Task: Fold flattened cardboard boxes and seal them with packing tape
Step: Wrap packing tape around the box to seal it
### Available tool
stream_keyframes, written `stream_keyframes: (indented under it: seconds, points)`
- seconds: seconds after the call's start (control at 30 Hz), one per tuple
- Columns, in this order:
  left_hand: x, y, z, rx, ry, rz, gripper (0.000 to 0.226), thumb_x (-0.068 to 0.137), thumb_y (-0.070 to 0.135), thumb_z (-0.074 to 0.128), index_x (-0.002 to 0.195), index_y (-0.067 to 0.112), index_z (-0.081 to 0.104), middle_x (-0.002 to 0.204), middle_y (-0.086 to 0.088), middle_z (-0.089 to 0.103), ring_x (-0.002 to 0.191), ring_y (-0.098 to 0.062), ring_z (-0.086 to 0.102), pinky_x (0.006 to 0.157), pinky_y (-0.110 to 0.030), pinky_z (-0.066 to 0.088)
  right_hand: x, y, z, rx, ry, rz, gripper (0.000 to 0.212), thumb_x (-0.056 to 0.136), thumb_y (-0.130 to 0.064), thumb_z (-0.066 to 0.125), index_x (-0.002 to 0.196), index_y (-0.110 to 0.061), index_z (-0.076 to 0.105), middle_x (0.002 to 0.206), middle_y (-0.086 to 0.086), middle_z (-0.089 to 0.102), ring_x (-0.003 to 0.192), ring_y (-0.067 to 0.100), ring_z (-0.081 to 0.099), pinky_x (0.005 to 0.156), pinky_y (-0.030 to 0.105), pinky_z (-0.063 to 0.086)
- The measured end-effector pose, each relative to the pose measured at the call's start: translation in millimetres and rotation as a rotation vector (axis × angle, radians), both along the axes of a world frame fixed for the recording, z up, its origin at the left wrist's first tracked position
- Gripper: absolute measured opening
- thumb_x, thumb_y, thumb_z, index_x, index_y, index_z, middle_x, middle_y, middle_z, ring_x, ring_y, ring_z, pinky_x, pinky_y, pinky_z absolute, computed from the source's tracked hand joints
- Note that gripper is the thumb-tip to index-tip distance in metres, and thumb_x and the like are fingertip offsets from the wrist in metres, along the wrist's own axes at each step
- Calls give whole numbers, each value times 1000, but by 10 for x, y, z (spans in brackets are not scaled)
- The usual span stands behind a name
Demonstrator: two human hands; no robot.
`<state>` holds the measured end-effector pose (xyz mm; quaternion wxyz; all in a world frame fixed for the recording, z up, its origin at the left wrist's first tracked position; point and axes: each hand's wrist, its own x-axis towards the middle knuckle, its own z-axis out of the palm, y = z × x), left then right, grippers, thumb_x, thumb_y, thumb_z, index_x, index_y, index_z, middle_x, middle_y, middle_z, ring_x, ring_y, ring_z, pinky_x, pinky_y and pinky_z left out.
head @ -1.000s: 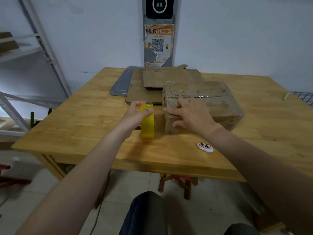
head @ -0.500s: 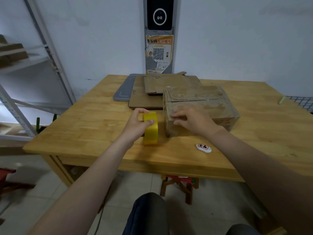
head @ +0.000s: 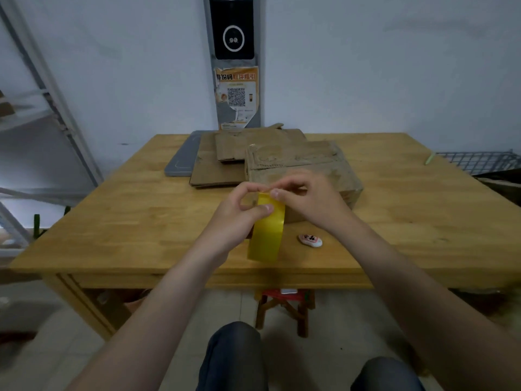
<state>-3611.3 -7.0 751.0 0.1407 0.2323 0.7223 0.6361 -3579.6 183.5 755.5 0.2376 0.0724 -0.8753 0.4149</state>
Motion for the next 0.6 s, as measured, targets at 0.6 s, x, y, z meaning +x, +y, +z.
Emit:
stream_keyframes:
  seconds: [0.6]
  points:
    - [217, 695, -131, 25, 34, 27, 23, 97, 22, 69, 117, 33, 66, 99, 3, 74, 85, -5, 70, 62, -18, 52, 357, 450, -63, 409, 276, -164, 20, 95, -24, 62, 94, -9, 75, 92, 2, 68, 79, 17, 62, 65, 35, 51]
